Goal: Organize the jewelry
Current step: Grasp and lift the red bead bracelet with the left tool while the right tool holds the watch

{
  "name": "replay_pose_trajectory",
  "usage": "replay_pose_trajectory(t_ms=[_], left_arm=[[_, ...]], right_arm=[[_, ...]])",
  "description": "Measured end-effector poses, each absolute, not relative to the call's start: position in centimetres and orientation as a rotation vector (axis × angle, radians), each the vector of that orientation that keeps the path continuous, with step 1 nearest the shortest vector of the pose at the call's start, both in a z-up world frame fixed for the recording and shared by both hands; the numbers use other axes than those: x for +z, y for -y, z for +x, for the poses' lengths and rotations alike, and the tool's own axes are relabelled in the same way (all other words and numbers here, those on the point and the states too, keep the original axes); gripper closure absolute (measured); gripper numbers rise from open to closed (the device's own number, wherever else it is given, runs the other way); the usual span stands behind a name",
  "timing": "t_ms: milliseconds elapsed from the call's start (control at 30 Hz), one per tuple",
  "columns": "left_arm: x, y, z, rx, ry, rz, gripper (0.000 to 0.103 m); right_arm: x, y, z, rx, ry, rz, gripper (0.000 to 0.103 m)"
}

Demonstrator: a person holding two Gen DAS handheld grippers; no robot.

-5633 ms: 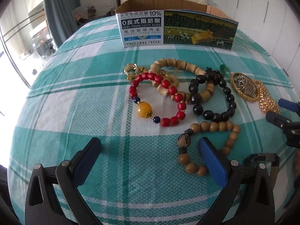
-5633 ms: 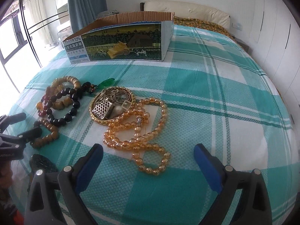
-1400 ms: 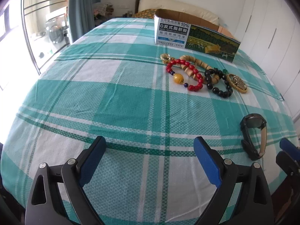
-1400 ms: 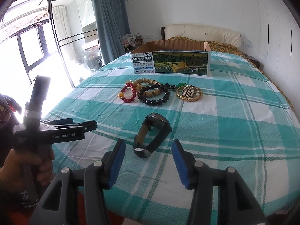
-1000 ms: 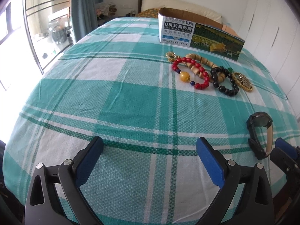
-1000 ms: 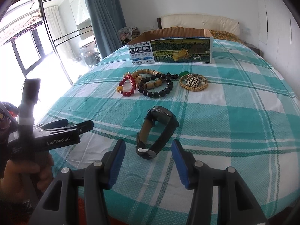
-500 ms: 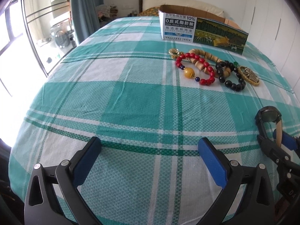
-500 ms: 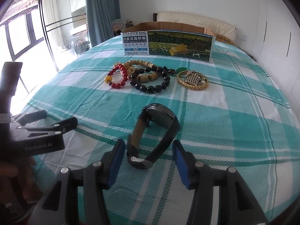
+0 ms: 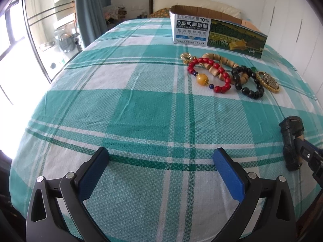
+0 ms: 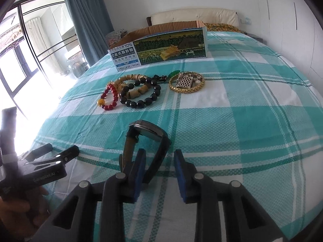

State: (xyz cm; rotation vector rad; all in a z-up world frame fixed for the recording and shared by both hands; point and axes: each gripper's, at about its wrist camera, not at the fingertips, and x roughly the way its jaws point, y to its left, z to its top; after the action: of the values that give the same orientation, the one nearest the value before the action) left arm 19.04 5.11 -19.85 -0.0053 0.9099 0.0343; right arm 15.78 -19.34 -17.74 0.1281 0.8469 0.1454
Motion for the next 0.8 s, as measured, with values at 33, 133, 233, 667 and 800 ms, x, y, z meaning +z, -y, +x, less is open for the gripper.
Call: replay_pose_trajectory(t_ms=[33,133,233,667,800], left_arm=[[-19.8,-5.1,19.1,0.03,-0.915,-0.004,0.0],[-19.6,-5.2,19.2,0.014,-0.93,-0.004,0.0],[-18.7,-5.4,19.9,-0.02,-0.906,-0.03,0.001],[-17.9,-3.9,29.5,-0.013,-0.905,-0.127,0.001],[-19.6,-3.2,29.9,0.028,-0.948,-0.037,0.002]], right_arm=[[-17.7,19.6,15.8,0.14,-0.844,0.123,0.088],[-17.6,20.0,15.7,0.126,-0.836,0.096,0.096],[-17.7,20.3,15.5,0.123,-0.833,0.087,0.097],[-17.8,20.5,15.6,0.14,-0.821,0.081,0.097],[-17.8,20.6,15.5,0.143,-0.82,0.079,0.097]])
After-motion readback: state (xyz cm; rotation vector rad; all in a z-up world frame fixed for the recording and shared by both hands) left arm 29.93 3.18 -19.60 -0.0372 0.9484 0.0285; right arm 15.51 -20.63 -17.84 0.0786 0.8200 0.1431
